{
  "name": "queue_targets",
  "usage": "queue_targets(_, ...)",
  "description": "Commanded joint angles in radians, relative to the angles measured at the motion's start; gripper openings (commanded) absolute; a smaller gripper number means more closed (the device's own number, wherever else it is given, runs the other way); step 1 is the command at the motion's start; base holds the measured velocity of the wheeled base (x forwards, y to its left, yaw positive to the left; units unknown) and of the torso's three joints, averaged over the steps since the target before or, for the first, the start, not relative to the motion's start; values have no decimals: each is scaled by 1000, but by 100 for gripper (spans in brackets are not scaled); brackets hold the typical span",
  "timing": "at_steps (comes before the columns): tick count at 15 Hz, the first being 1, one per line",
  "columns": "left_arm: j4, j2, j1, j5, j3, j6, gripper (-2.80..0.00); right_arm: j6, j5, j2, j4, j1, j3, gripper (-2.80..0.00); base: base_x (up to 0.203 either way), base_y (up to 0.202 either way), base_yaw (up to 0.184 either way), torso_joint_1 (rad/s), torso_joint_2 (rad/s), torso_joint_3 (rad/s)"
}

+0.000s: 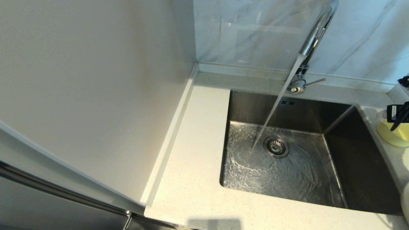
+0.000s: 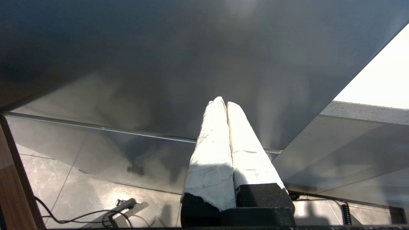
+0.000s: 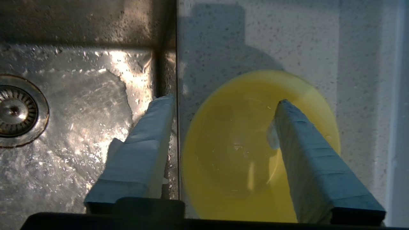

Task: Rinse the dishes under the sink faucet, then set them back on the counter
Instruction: Place the bowl on the table, then pick up the chopsticks

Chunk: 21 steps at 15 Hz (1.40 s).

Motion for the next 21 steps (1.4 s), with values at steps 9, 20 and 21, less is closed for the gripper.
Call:
queue_targets(9,0,0,0,0,0,0,-280,184,310,-442,618,-103,52,0,0,0,0,0,0,0)
queue_targets(20,0,0,0,-1,0,0,-280,-244,225,-625,667,-329,536,0,0,0,0,0,0,0)
queue_targets(21,0,0,0,0,0,0,-280,-273,213,-637,660,-342,554,0,0,0,0,0,0,0)
